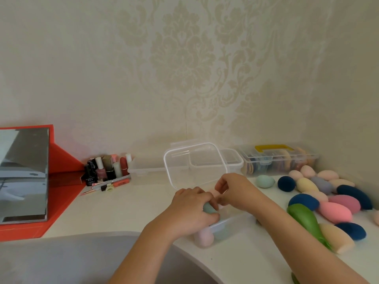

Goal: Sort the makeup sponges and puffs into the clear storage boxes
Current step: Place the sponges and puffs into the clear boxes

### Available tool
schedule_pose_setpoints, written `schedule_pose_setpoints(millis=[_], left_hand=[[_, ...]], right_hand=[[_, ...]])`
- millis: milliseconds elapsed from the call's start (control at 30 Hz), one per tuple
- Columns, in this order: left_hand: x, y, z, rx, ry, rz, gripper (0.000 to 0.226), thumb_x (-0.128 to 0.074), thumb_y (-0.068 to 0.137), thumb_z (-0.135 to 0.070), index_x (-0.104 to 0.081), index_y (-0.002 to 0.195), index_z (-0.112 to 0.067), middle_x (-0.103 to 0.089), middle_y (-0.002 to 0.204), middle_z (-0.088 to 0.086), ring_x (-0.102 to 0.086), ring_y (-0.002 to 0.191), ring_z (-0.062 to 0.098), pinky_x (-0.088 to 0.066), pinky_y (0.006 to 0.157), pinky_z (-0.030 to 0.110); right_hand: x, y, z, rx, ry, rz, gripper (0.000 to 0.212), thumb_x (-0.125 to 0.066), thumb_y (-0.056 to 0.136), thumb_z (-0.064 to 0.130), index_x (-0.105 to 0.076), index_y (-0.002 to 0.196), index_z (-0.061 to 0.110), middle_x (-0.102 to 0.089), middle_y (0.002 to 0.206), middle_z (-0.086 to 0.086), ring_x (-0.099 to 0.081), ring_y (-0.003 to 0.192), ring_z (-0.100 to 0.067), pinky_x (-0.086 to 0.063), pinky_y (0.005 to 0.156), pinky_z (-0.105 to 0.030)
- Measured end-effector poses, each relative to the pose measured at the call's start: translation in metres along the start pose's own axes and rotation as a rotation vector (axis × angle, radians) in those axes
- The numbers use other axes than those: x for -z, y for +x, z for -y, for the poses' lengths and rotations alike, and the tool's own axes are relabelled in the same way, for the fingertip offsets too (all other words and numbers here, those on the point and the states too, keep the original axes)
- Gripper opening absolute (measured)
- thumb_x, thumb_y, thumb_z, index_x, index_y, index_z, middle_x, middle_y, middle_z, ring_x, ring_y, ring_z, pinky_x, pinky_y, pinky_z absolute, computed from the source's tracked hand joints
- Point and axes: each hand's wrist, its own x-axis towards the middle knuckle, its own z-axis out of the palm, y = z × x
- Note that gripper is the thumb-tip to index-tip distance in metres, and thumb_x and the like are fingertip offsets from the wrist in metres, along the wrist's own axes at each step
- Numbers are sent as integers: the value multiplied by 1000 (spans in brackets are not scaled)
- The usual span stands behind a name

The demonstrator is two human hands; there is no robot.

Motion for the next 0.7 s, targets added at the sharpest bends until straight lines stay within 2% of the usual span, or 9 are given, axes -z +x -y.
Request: schedule_pose_setpoints(millis=[133,233,367,433,467,533,633,700], left_hand=[[5,5,-5,38,135,117,46,-50,86,-41,-44,132,-39,-45,125,-5,-39,120,17,-22,104,28],[6,12,-15,84,184,167,48,-47,87,-37,-43,134,-41,-44,123,0,-40,118,21,-26,102,33],[3,18,-29,130,224,146,48,-44,85,-29,-41,131,-41,-43,108,3,-42,108,26,-27,90,37],[1,19,-30,136,230,139,49,-42,85,-29,-41,131,-46,-43,109,2,-41,108,25,-26,89,37],[0,19,-29,142,227,134,49,-41,86,-29,-41,131,-47,-44,114,1,-40,111,25,-25,90,36],[-3,19,-27,145,218,106,48,-39,88,-30,-42,132,-48,-43,121,0,-38,115,23,-23,89,34],[-7,17,-24,125,206,63,45,-35,91,-32,-43,133,-47,-43,125,-1,-36,117,21,-22,90,33],[-9,16,-23,116,200,50,42,-32,94,-36,-43,133,-47,-43,126,-2,-36,117,19,-23,93,32]], right_hand=[[4,-1,0,35,9,50,27,-59,77,-5,-71,94,12,-66,82,-1,-61,78,-13,-54,72,-24],[8,-5,0,59,-5,88,38,-48,78,-7,-73,97,13,-71,89,-3,-61,78,-12,-49,67,-17],[19,-12,-3,83,10,128,45,-40,77,-8,-72,98,14,-72,100,-6,-65,88,-19,-52,82,-28],[26,-15,-6,81,72,113,43,-42,80,-9,-71,100,16,-71,98,-2,-66,87,-16,-54,85,-29],[33,-17,-8,68,150,72,40,-44,82,-9,-71,97,18,-71,96,0,-67,86,-14,-55,85,-30],[51,-19,-18,30,225,-140,34,-47,85,-5,-69,88,21,-70,91,2,-66,84,-14,-53,81,-27],[83,-19,-55,-187,-1,-506,25,-46,89,4,-69,95,14,-65,95,-4,-56,81,-19,-45,73,-29],[97,-19,-89,-414,-103,-543,21,-46,90,8,-65,100,7,-64,95,-10,-57,82,-25,-47,71,-34]])
